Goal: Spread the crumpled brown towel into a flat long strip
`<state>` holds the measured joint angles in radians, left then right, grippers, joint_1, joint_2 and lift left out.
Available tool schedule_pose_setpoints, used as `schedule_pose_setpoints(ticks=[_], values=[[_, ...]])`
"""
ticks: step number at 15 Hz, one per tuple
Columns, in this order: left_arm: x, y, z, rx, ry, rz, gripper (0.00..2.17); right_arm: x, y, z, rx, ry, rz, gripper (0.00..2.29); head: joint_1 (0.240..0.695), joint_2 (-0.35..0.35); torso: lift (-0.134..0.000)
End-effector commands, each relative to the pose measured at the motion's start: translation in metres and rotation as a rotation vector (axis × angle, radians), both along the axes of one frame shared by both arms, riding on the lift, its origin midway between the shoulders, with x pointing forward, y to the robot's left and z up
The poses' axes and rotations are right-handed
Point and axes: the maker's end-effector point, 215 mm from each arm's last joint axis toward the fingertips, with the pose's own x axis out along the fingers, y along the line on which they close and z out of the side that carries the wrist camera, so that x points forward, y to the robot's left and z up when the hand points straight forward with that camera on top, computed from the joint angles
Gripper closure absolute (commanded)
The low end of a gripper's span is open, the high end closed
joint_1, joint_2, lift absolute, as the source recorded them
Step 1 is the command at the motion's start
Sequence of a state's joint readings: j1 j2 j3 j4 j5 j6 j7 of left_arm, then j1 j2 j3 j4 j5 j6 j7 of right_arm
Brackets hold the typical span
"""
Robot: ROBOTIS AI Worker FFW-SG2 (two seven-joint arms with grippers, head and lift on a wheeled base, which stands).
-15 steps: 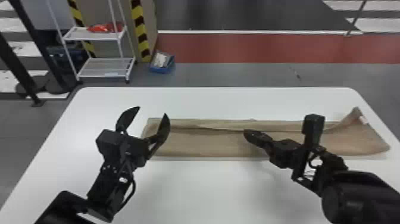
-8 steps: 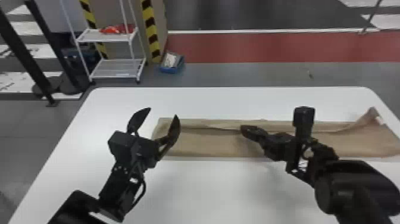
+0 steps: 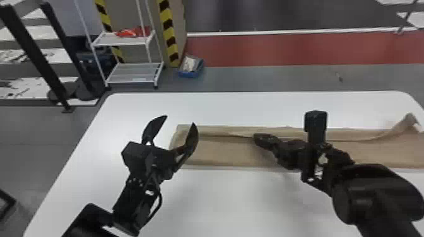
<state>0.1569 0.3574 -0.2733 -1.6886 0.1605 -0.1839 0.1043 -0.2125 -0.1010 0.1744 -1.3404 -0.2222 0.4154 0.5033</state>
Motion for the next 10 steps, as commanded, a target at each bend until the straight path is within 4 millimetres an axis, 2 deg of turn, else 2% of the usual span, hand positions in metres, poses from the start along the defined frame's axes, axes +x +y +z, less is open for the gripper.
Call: schedule_pose_setpoints(ticks=[1,3,6,10], values=[[-0.001,0.002,0.0,0.001,-0.001,0.003,0.29,-0.013,0.0,-0.006,-0.011,0.04,0.015,2.01,0.695,0.112,-0.124],[-0.002,0.002,0.0,0.0,-0.002,0.003,0.28,-0.017,-0.006,-0.013,-0.031,0.063,0.017,2.01,0.695,0.116,-0.124],[-0.002,0.002,0.0,0.0,-0.001,0.003,0.29,-0.008,-0.001,-0.009,-0.038,0.049,0.02,2.01,0.695,0.112,-0.124],[-0.003,0.005,0.001,0.002,-0.013,0.004,0.29,0.015,0.006,-0.005,-0.05,0.025,0.004,2.01,0.695,0.117,-0.124]])
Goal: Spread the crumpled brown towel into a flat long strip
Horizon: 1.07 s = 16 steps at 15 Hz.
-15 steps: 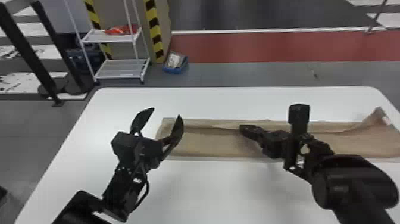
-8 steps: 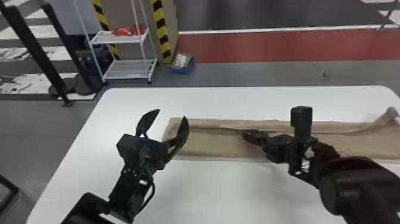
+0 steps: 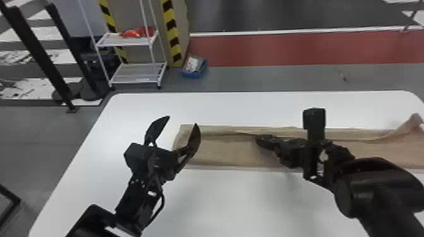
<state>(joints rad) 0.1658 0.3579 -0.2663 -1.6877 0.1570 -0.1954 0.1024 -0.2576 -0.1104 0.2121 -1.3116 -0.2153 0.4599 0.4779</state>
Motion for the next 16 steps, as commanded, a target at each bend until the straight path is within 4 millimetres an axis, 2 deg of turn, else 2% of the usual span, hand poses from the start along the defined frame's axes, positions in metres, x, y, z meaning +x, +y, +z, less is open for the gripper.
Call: schedule_pose_setpoints(ticks=[1,6,8,9,11,13,15,16], values=[[-0.002,0.005,0.0,0.003,-0.005,0.004,0.29,0.014,0.007,0.003,-0.006,-0.014,-0.006,2.01,0.695,0.118,-0.124],[-0.008,0.019,0.0,0.003,-0.016,0.022,0.29,0.049,0.014,0.026,0.0,-0.087,-0.036,2.01,0.695,0.137,-0.124],[-0.009,0.019,-0.001,0.003,-0.014,0.022,0.29,0.061,0.008,0.03,-0.009,-0.113,-0.066,2.01,0.695,0.142,-0.124],[-0.01,0.021,0.0,0.002,-0.019,0.025,0.28,0.061,0.006,0.032,0.0,-0.125,-0.073,2.01,0.695,0.143,-0.124],[-0.012,0.022,-0.001,0.001,-0.017,0.027,0.28,0.048,-0.003,0.026,0.014,-0.128,-0.087,2.01,0.695,0.139,-0.124],[-0.013,0.022,0.0,0.001,-0.017,0.027,0.28,0.04,-0.031,0.03,0.006,-0.139,-0.114,2.01,0.695,0.134,-0.124],[-0.013,0.022,0.0,-0.001,-0.018,0.028,0.28,0.03,-0.075,0.037,-0.006,-0.155,-0.152,1.98,0.695,0.122,-0.124],[-0.013,0.02,0.0,-0.003,-0.019,0.026,0.28,0.027,-0.099,0.047,0.006,-0.181,-0.173,1.66,0.695,0.097,-0.124]])
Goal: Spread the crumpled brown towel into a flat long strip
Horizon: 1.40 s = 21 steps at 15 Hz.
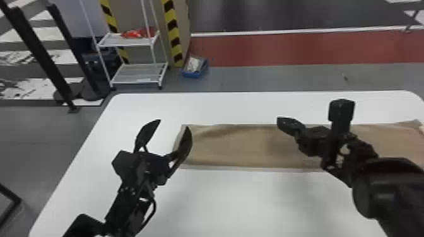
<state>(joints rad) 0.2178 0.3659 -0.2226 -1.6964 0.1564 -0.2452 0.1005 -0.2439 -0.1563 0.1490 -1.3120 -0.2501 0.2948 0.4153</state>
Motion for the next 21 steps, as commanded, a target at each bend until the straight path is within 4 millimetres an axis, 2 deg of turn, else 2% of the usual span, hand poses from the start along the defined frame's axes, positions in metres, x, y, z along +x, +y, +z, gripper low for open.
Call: schedule_pose_setpoints(ticks=[1,3,5,6,8,10,11,13,14,16,18,21], values=[[0.001,-0.001,0.001,-0.005,-0.002,-0.001,0.26,-0.008,-0.06,0.013,0.018,-0.041,-0.059,1.36,0.695,0.08,-0.124],[0.001,-0.002,0.0,-0.018,0.007,-0.002,0.15,-0.015,-0.125,0.024,-0.007,-0.09,-0.134,0.85,0.695,0.042,-0.124],[0.001,-0.003,-0.004,-0.03,0.023,-0.007,0.15,-0.029,-0.185,0.027,-0.018,-0.101,-0.204,0.59,0.695,-0.004,-0.124],[0.001,-0.003,-0.006,-0.033,0.03,-0.007,0.15,-0.038,-0.211,0.029,-0.012,-0.107,-0.223,0.44,0.695,-0.058,-0.124],[0.003,-0.003,-0.018,-0.044,0.077,-0.018,0.23,-0.058,-0.265,0.045,-0.018,-0.164,-0.266,0.3,0.695,-0.11,-0.124],[0.004,-0.006,-0.033,-0.039,0.135,-0.025,0.27,-0.074,-0.308,0.055,-0.016,-0.187,-0.313,0.29,0.695,-0.153,-0.124],[0.007,-0.008,-0.036,-0.037,0.154,-0.026,0.27,-0.082,-0.323,0.057,-0.026,-0.2,-0.325,0.26,0.695,-0.199,-0.124],[0.011,-0.013,-0.052,-0.025,0.218,-0.045,0.3,-0.095,-0.342,0.056,-0.039,-0.206,-0.349,0.23,0.695,-0.237,-0.124],[0.014,-0.016,-0.062,-0.016,0.261,-0.048,0.33,-0.099,-0.345,0.052,-0.042,-0.204,-0.354,0.23,0.695,-0.254,-0.124],[0.014,-0.019,-0.069,-0.01,0.287,-0.057,0.33,-0.103,-0.348,0.051,-0.038,-0.21,-0.36,0.23,0.695,-0.278,-0.124],[0.009,-0.014,-0.096,0.015,0.378,-0.039,0.33,-0.103,-0.348,0.052,-0.038,-0.22,-0.359,0.23,0.695,-0.293,-0.124],[0.008,-0.004,-0.105,0.029,0.408,-0.018,0.4,-0.1,-0.347,0.051,-0.03,-0.225,-0.356,0.23,0.695,-0.292,-0.124]])
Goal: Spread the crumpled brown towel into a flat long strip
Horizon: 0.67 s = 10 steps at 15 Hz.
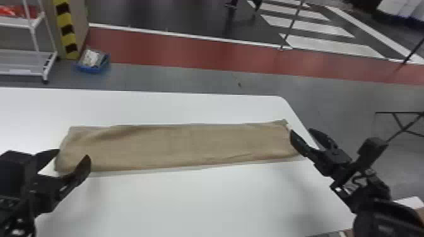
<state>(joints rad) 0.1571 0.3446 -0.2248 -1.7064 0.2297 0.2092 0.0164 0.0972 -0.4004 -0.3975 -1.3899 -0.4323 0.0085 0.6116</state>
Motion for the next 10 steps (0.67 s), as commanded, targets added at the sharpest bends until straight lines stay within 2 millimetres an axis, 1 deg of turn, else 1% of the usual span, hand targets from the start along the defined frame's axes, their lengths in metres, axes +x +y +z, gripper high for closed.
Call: schedule_pose_setpoints(ticks=[1,4,8,9,10], values=[[0.0,0.005,-0.003,0.012,0.008,0.012,0.4,0.002,-0.001,0.0,0.009,-0.006,-0.002,0.23,0.695,-0.286,-0.124],[0.001,0.007,-0.001,0.012,0.001,0.018,0.4,0.001,0.0,-0.001,0.006,-0.008,-0.001,0.23,0.695,-0.28,-0.124],[0.003,0.02,-0.003,0.029,0.002,0.035,0.4,-0.001,-0.002,-0.005,0.005,-0.007,-0.004,0.23,0.695,-0.274,-0.124],[0.003,0.022,-0.005,0.04,0.005,0.038,0.48,-0.001,-0.003,-0.004,0.002,-0.014,-0.006,0.23,0.695,-0.273,-0.124],[0.003,0.025,-0.006,0.052,0.005,0.039,0.52,-0.001,-0.003,-0.004,0.002,-0.015,-0.006,0.23,0.695,-0.269,-0.124]])
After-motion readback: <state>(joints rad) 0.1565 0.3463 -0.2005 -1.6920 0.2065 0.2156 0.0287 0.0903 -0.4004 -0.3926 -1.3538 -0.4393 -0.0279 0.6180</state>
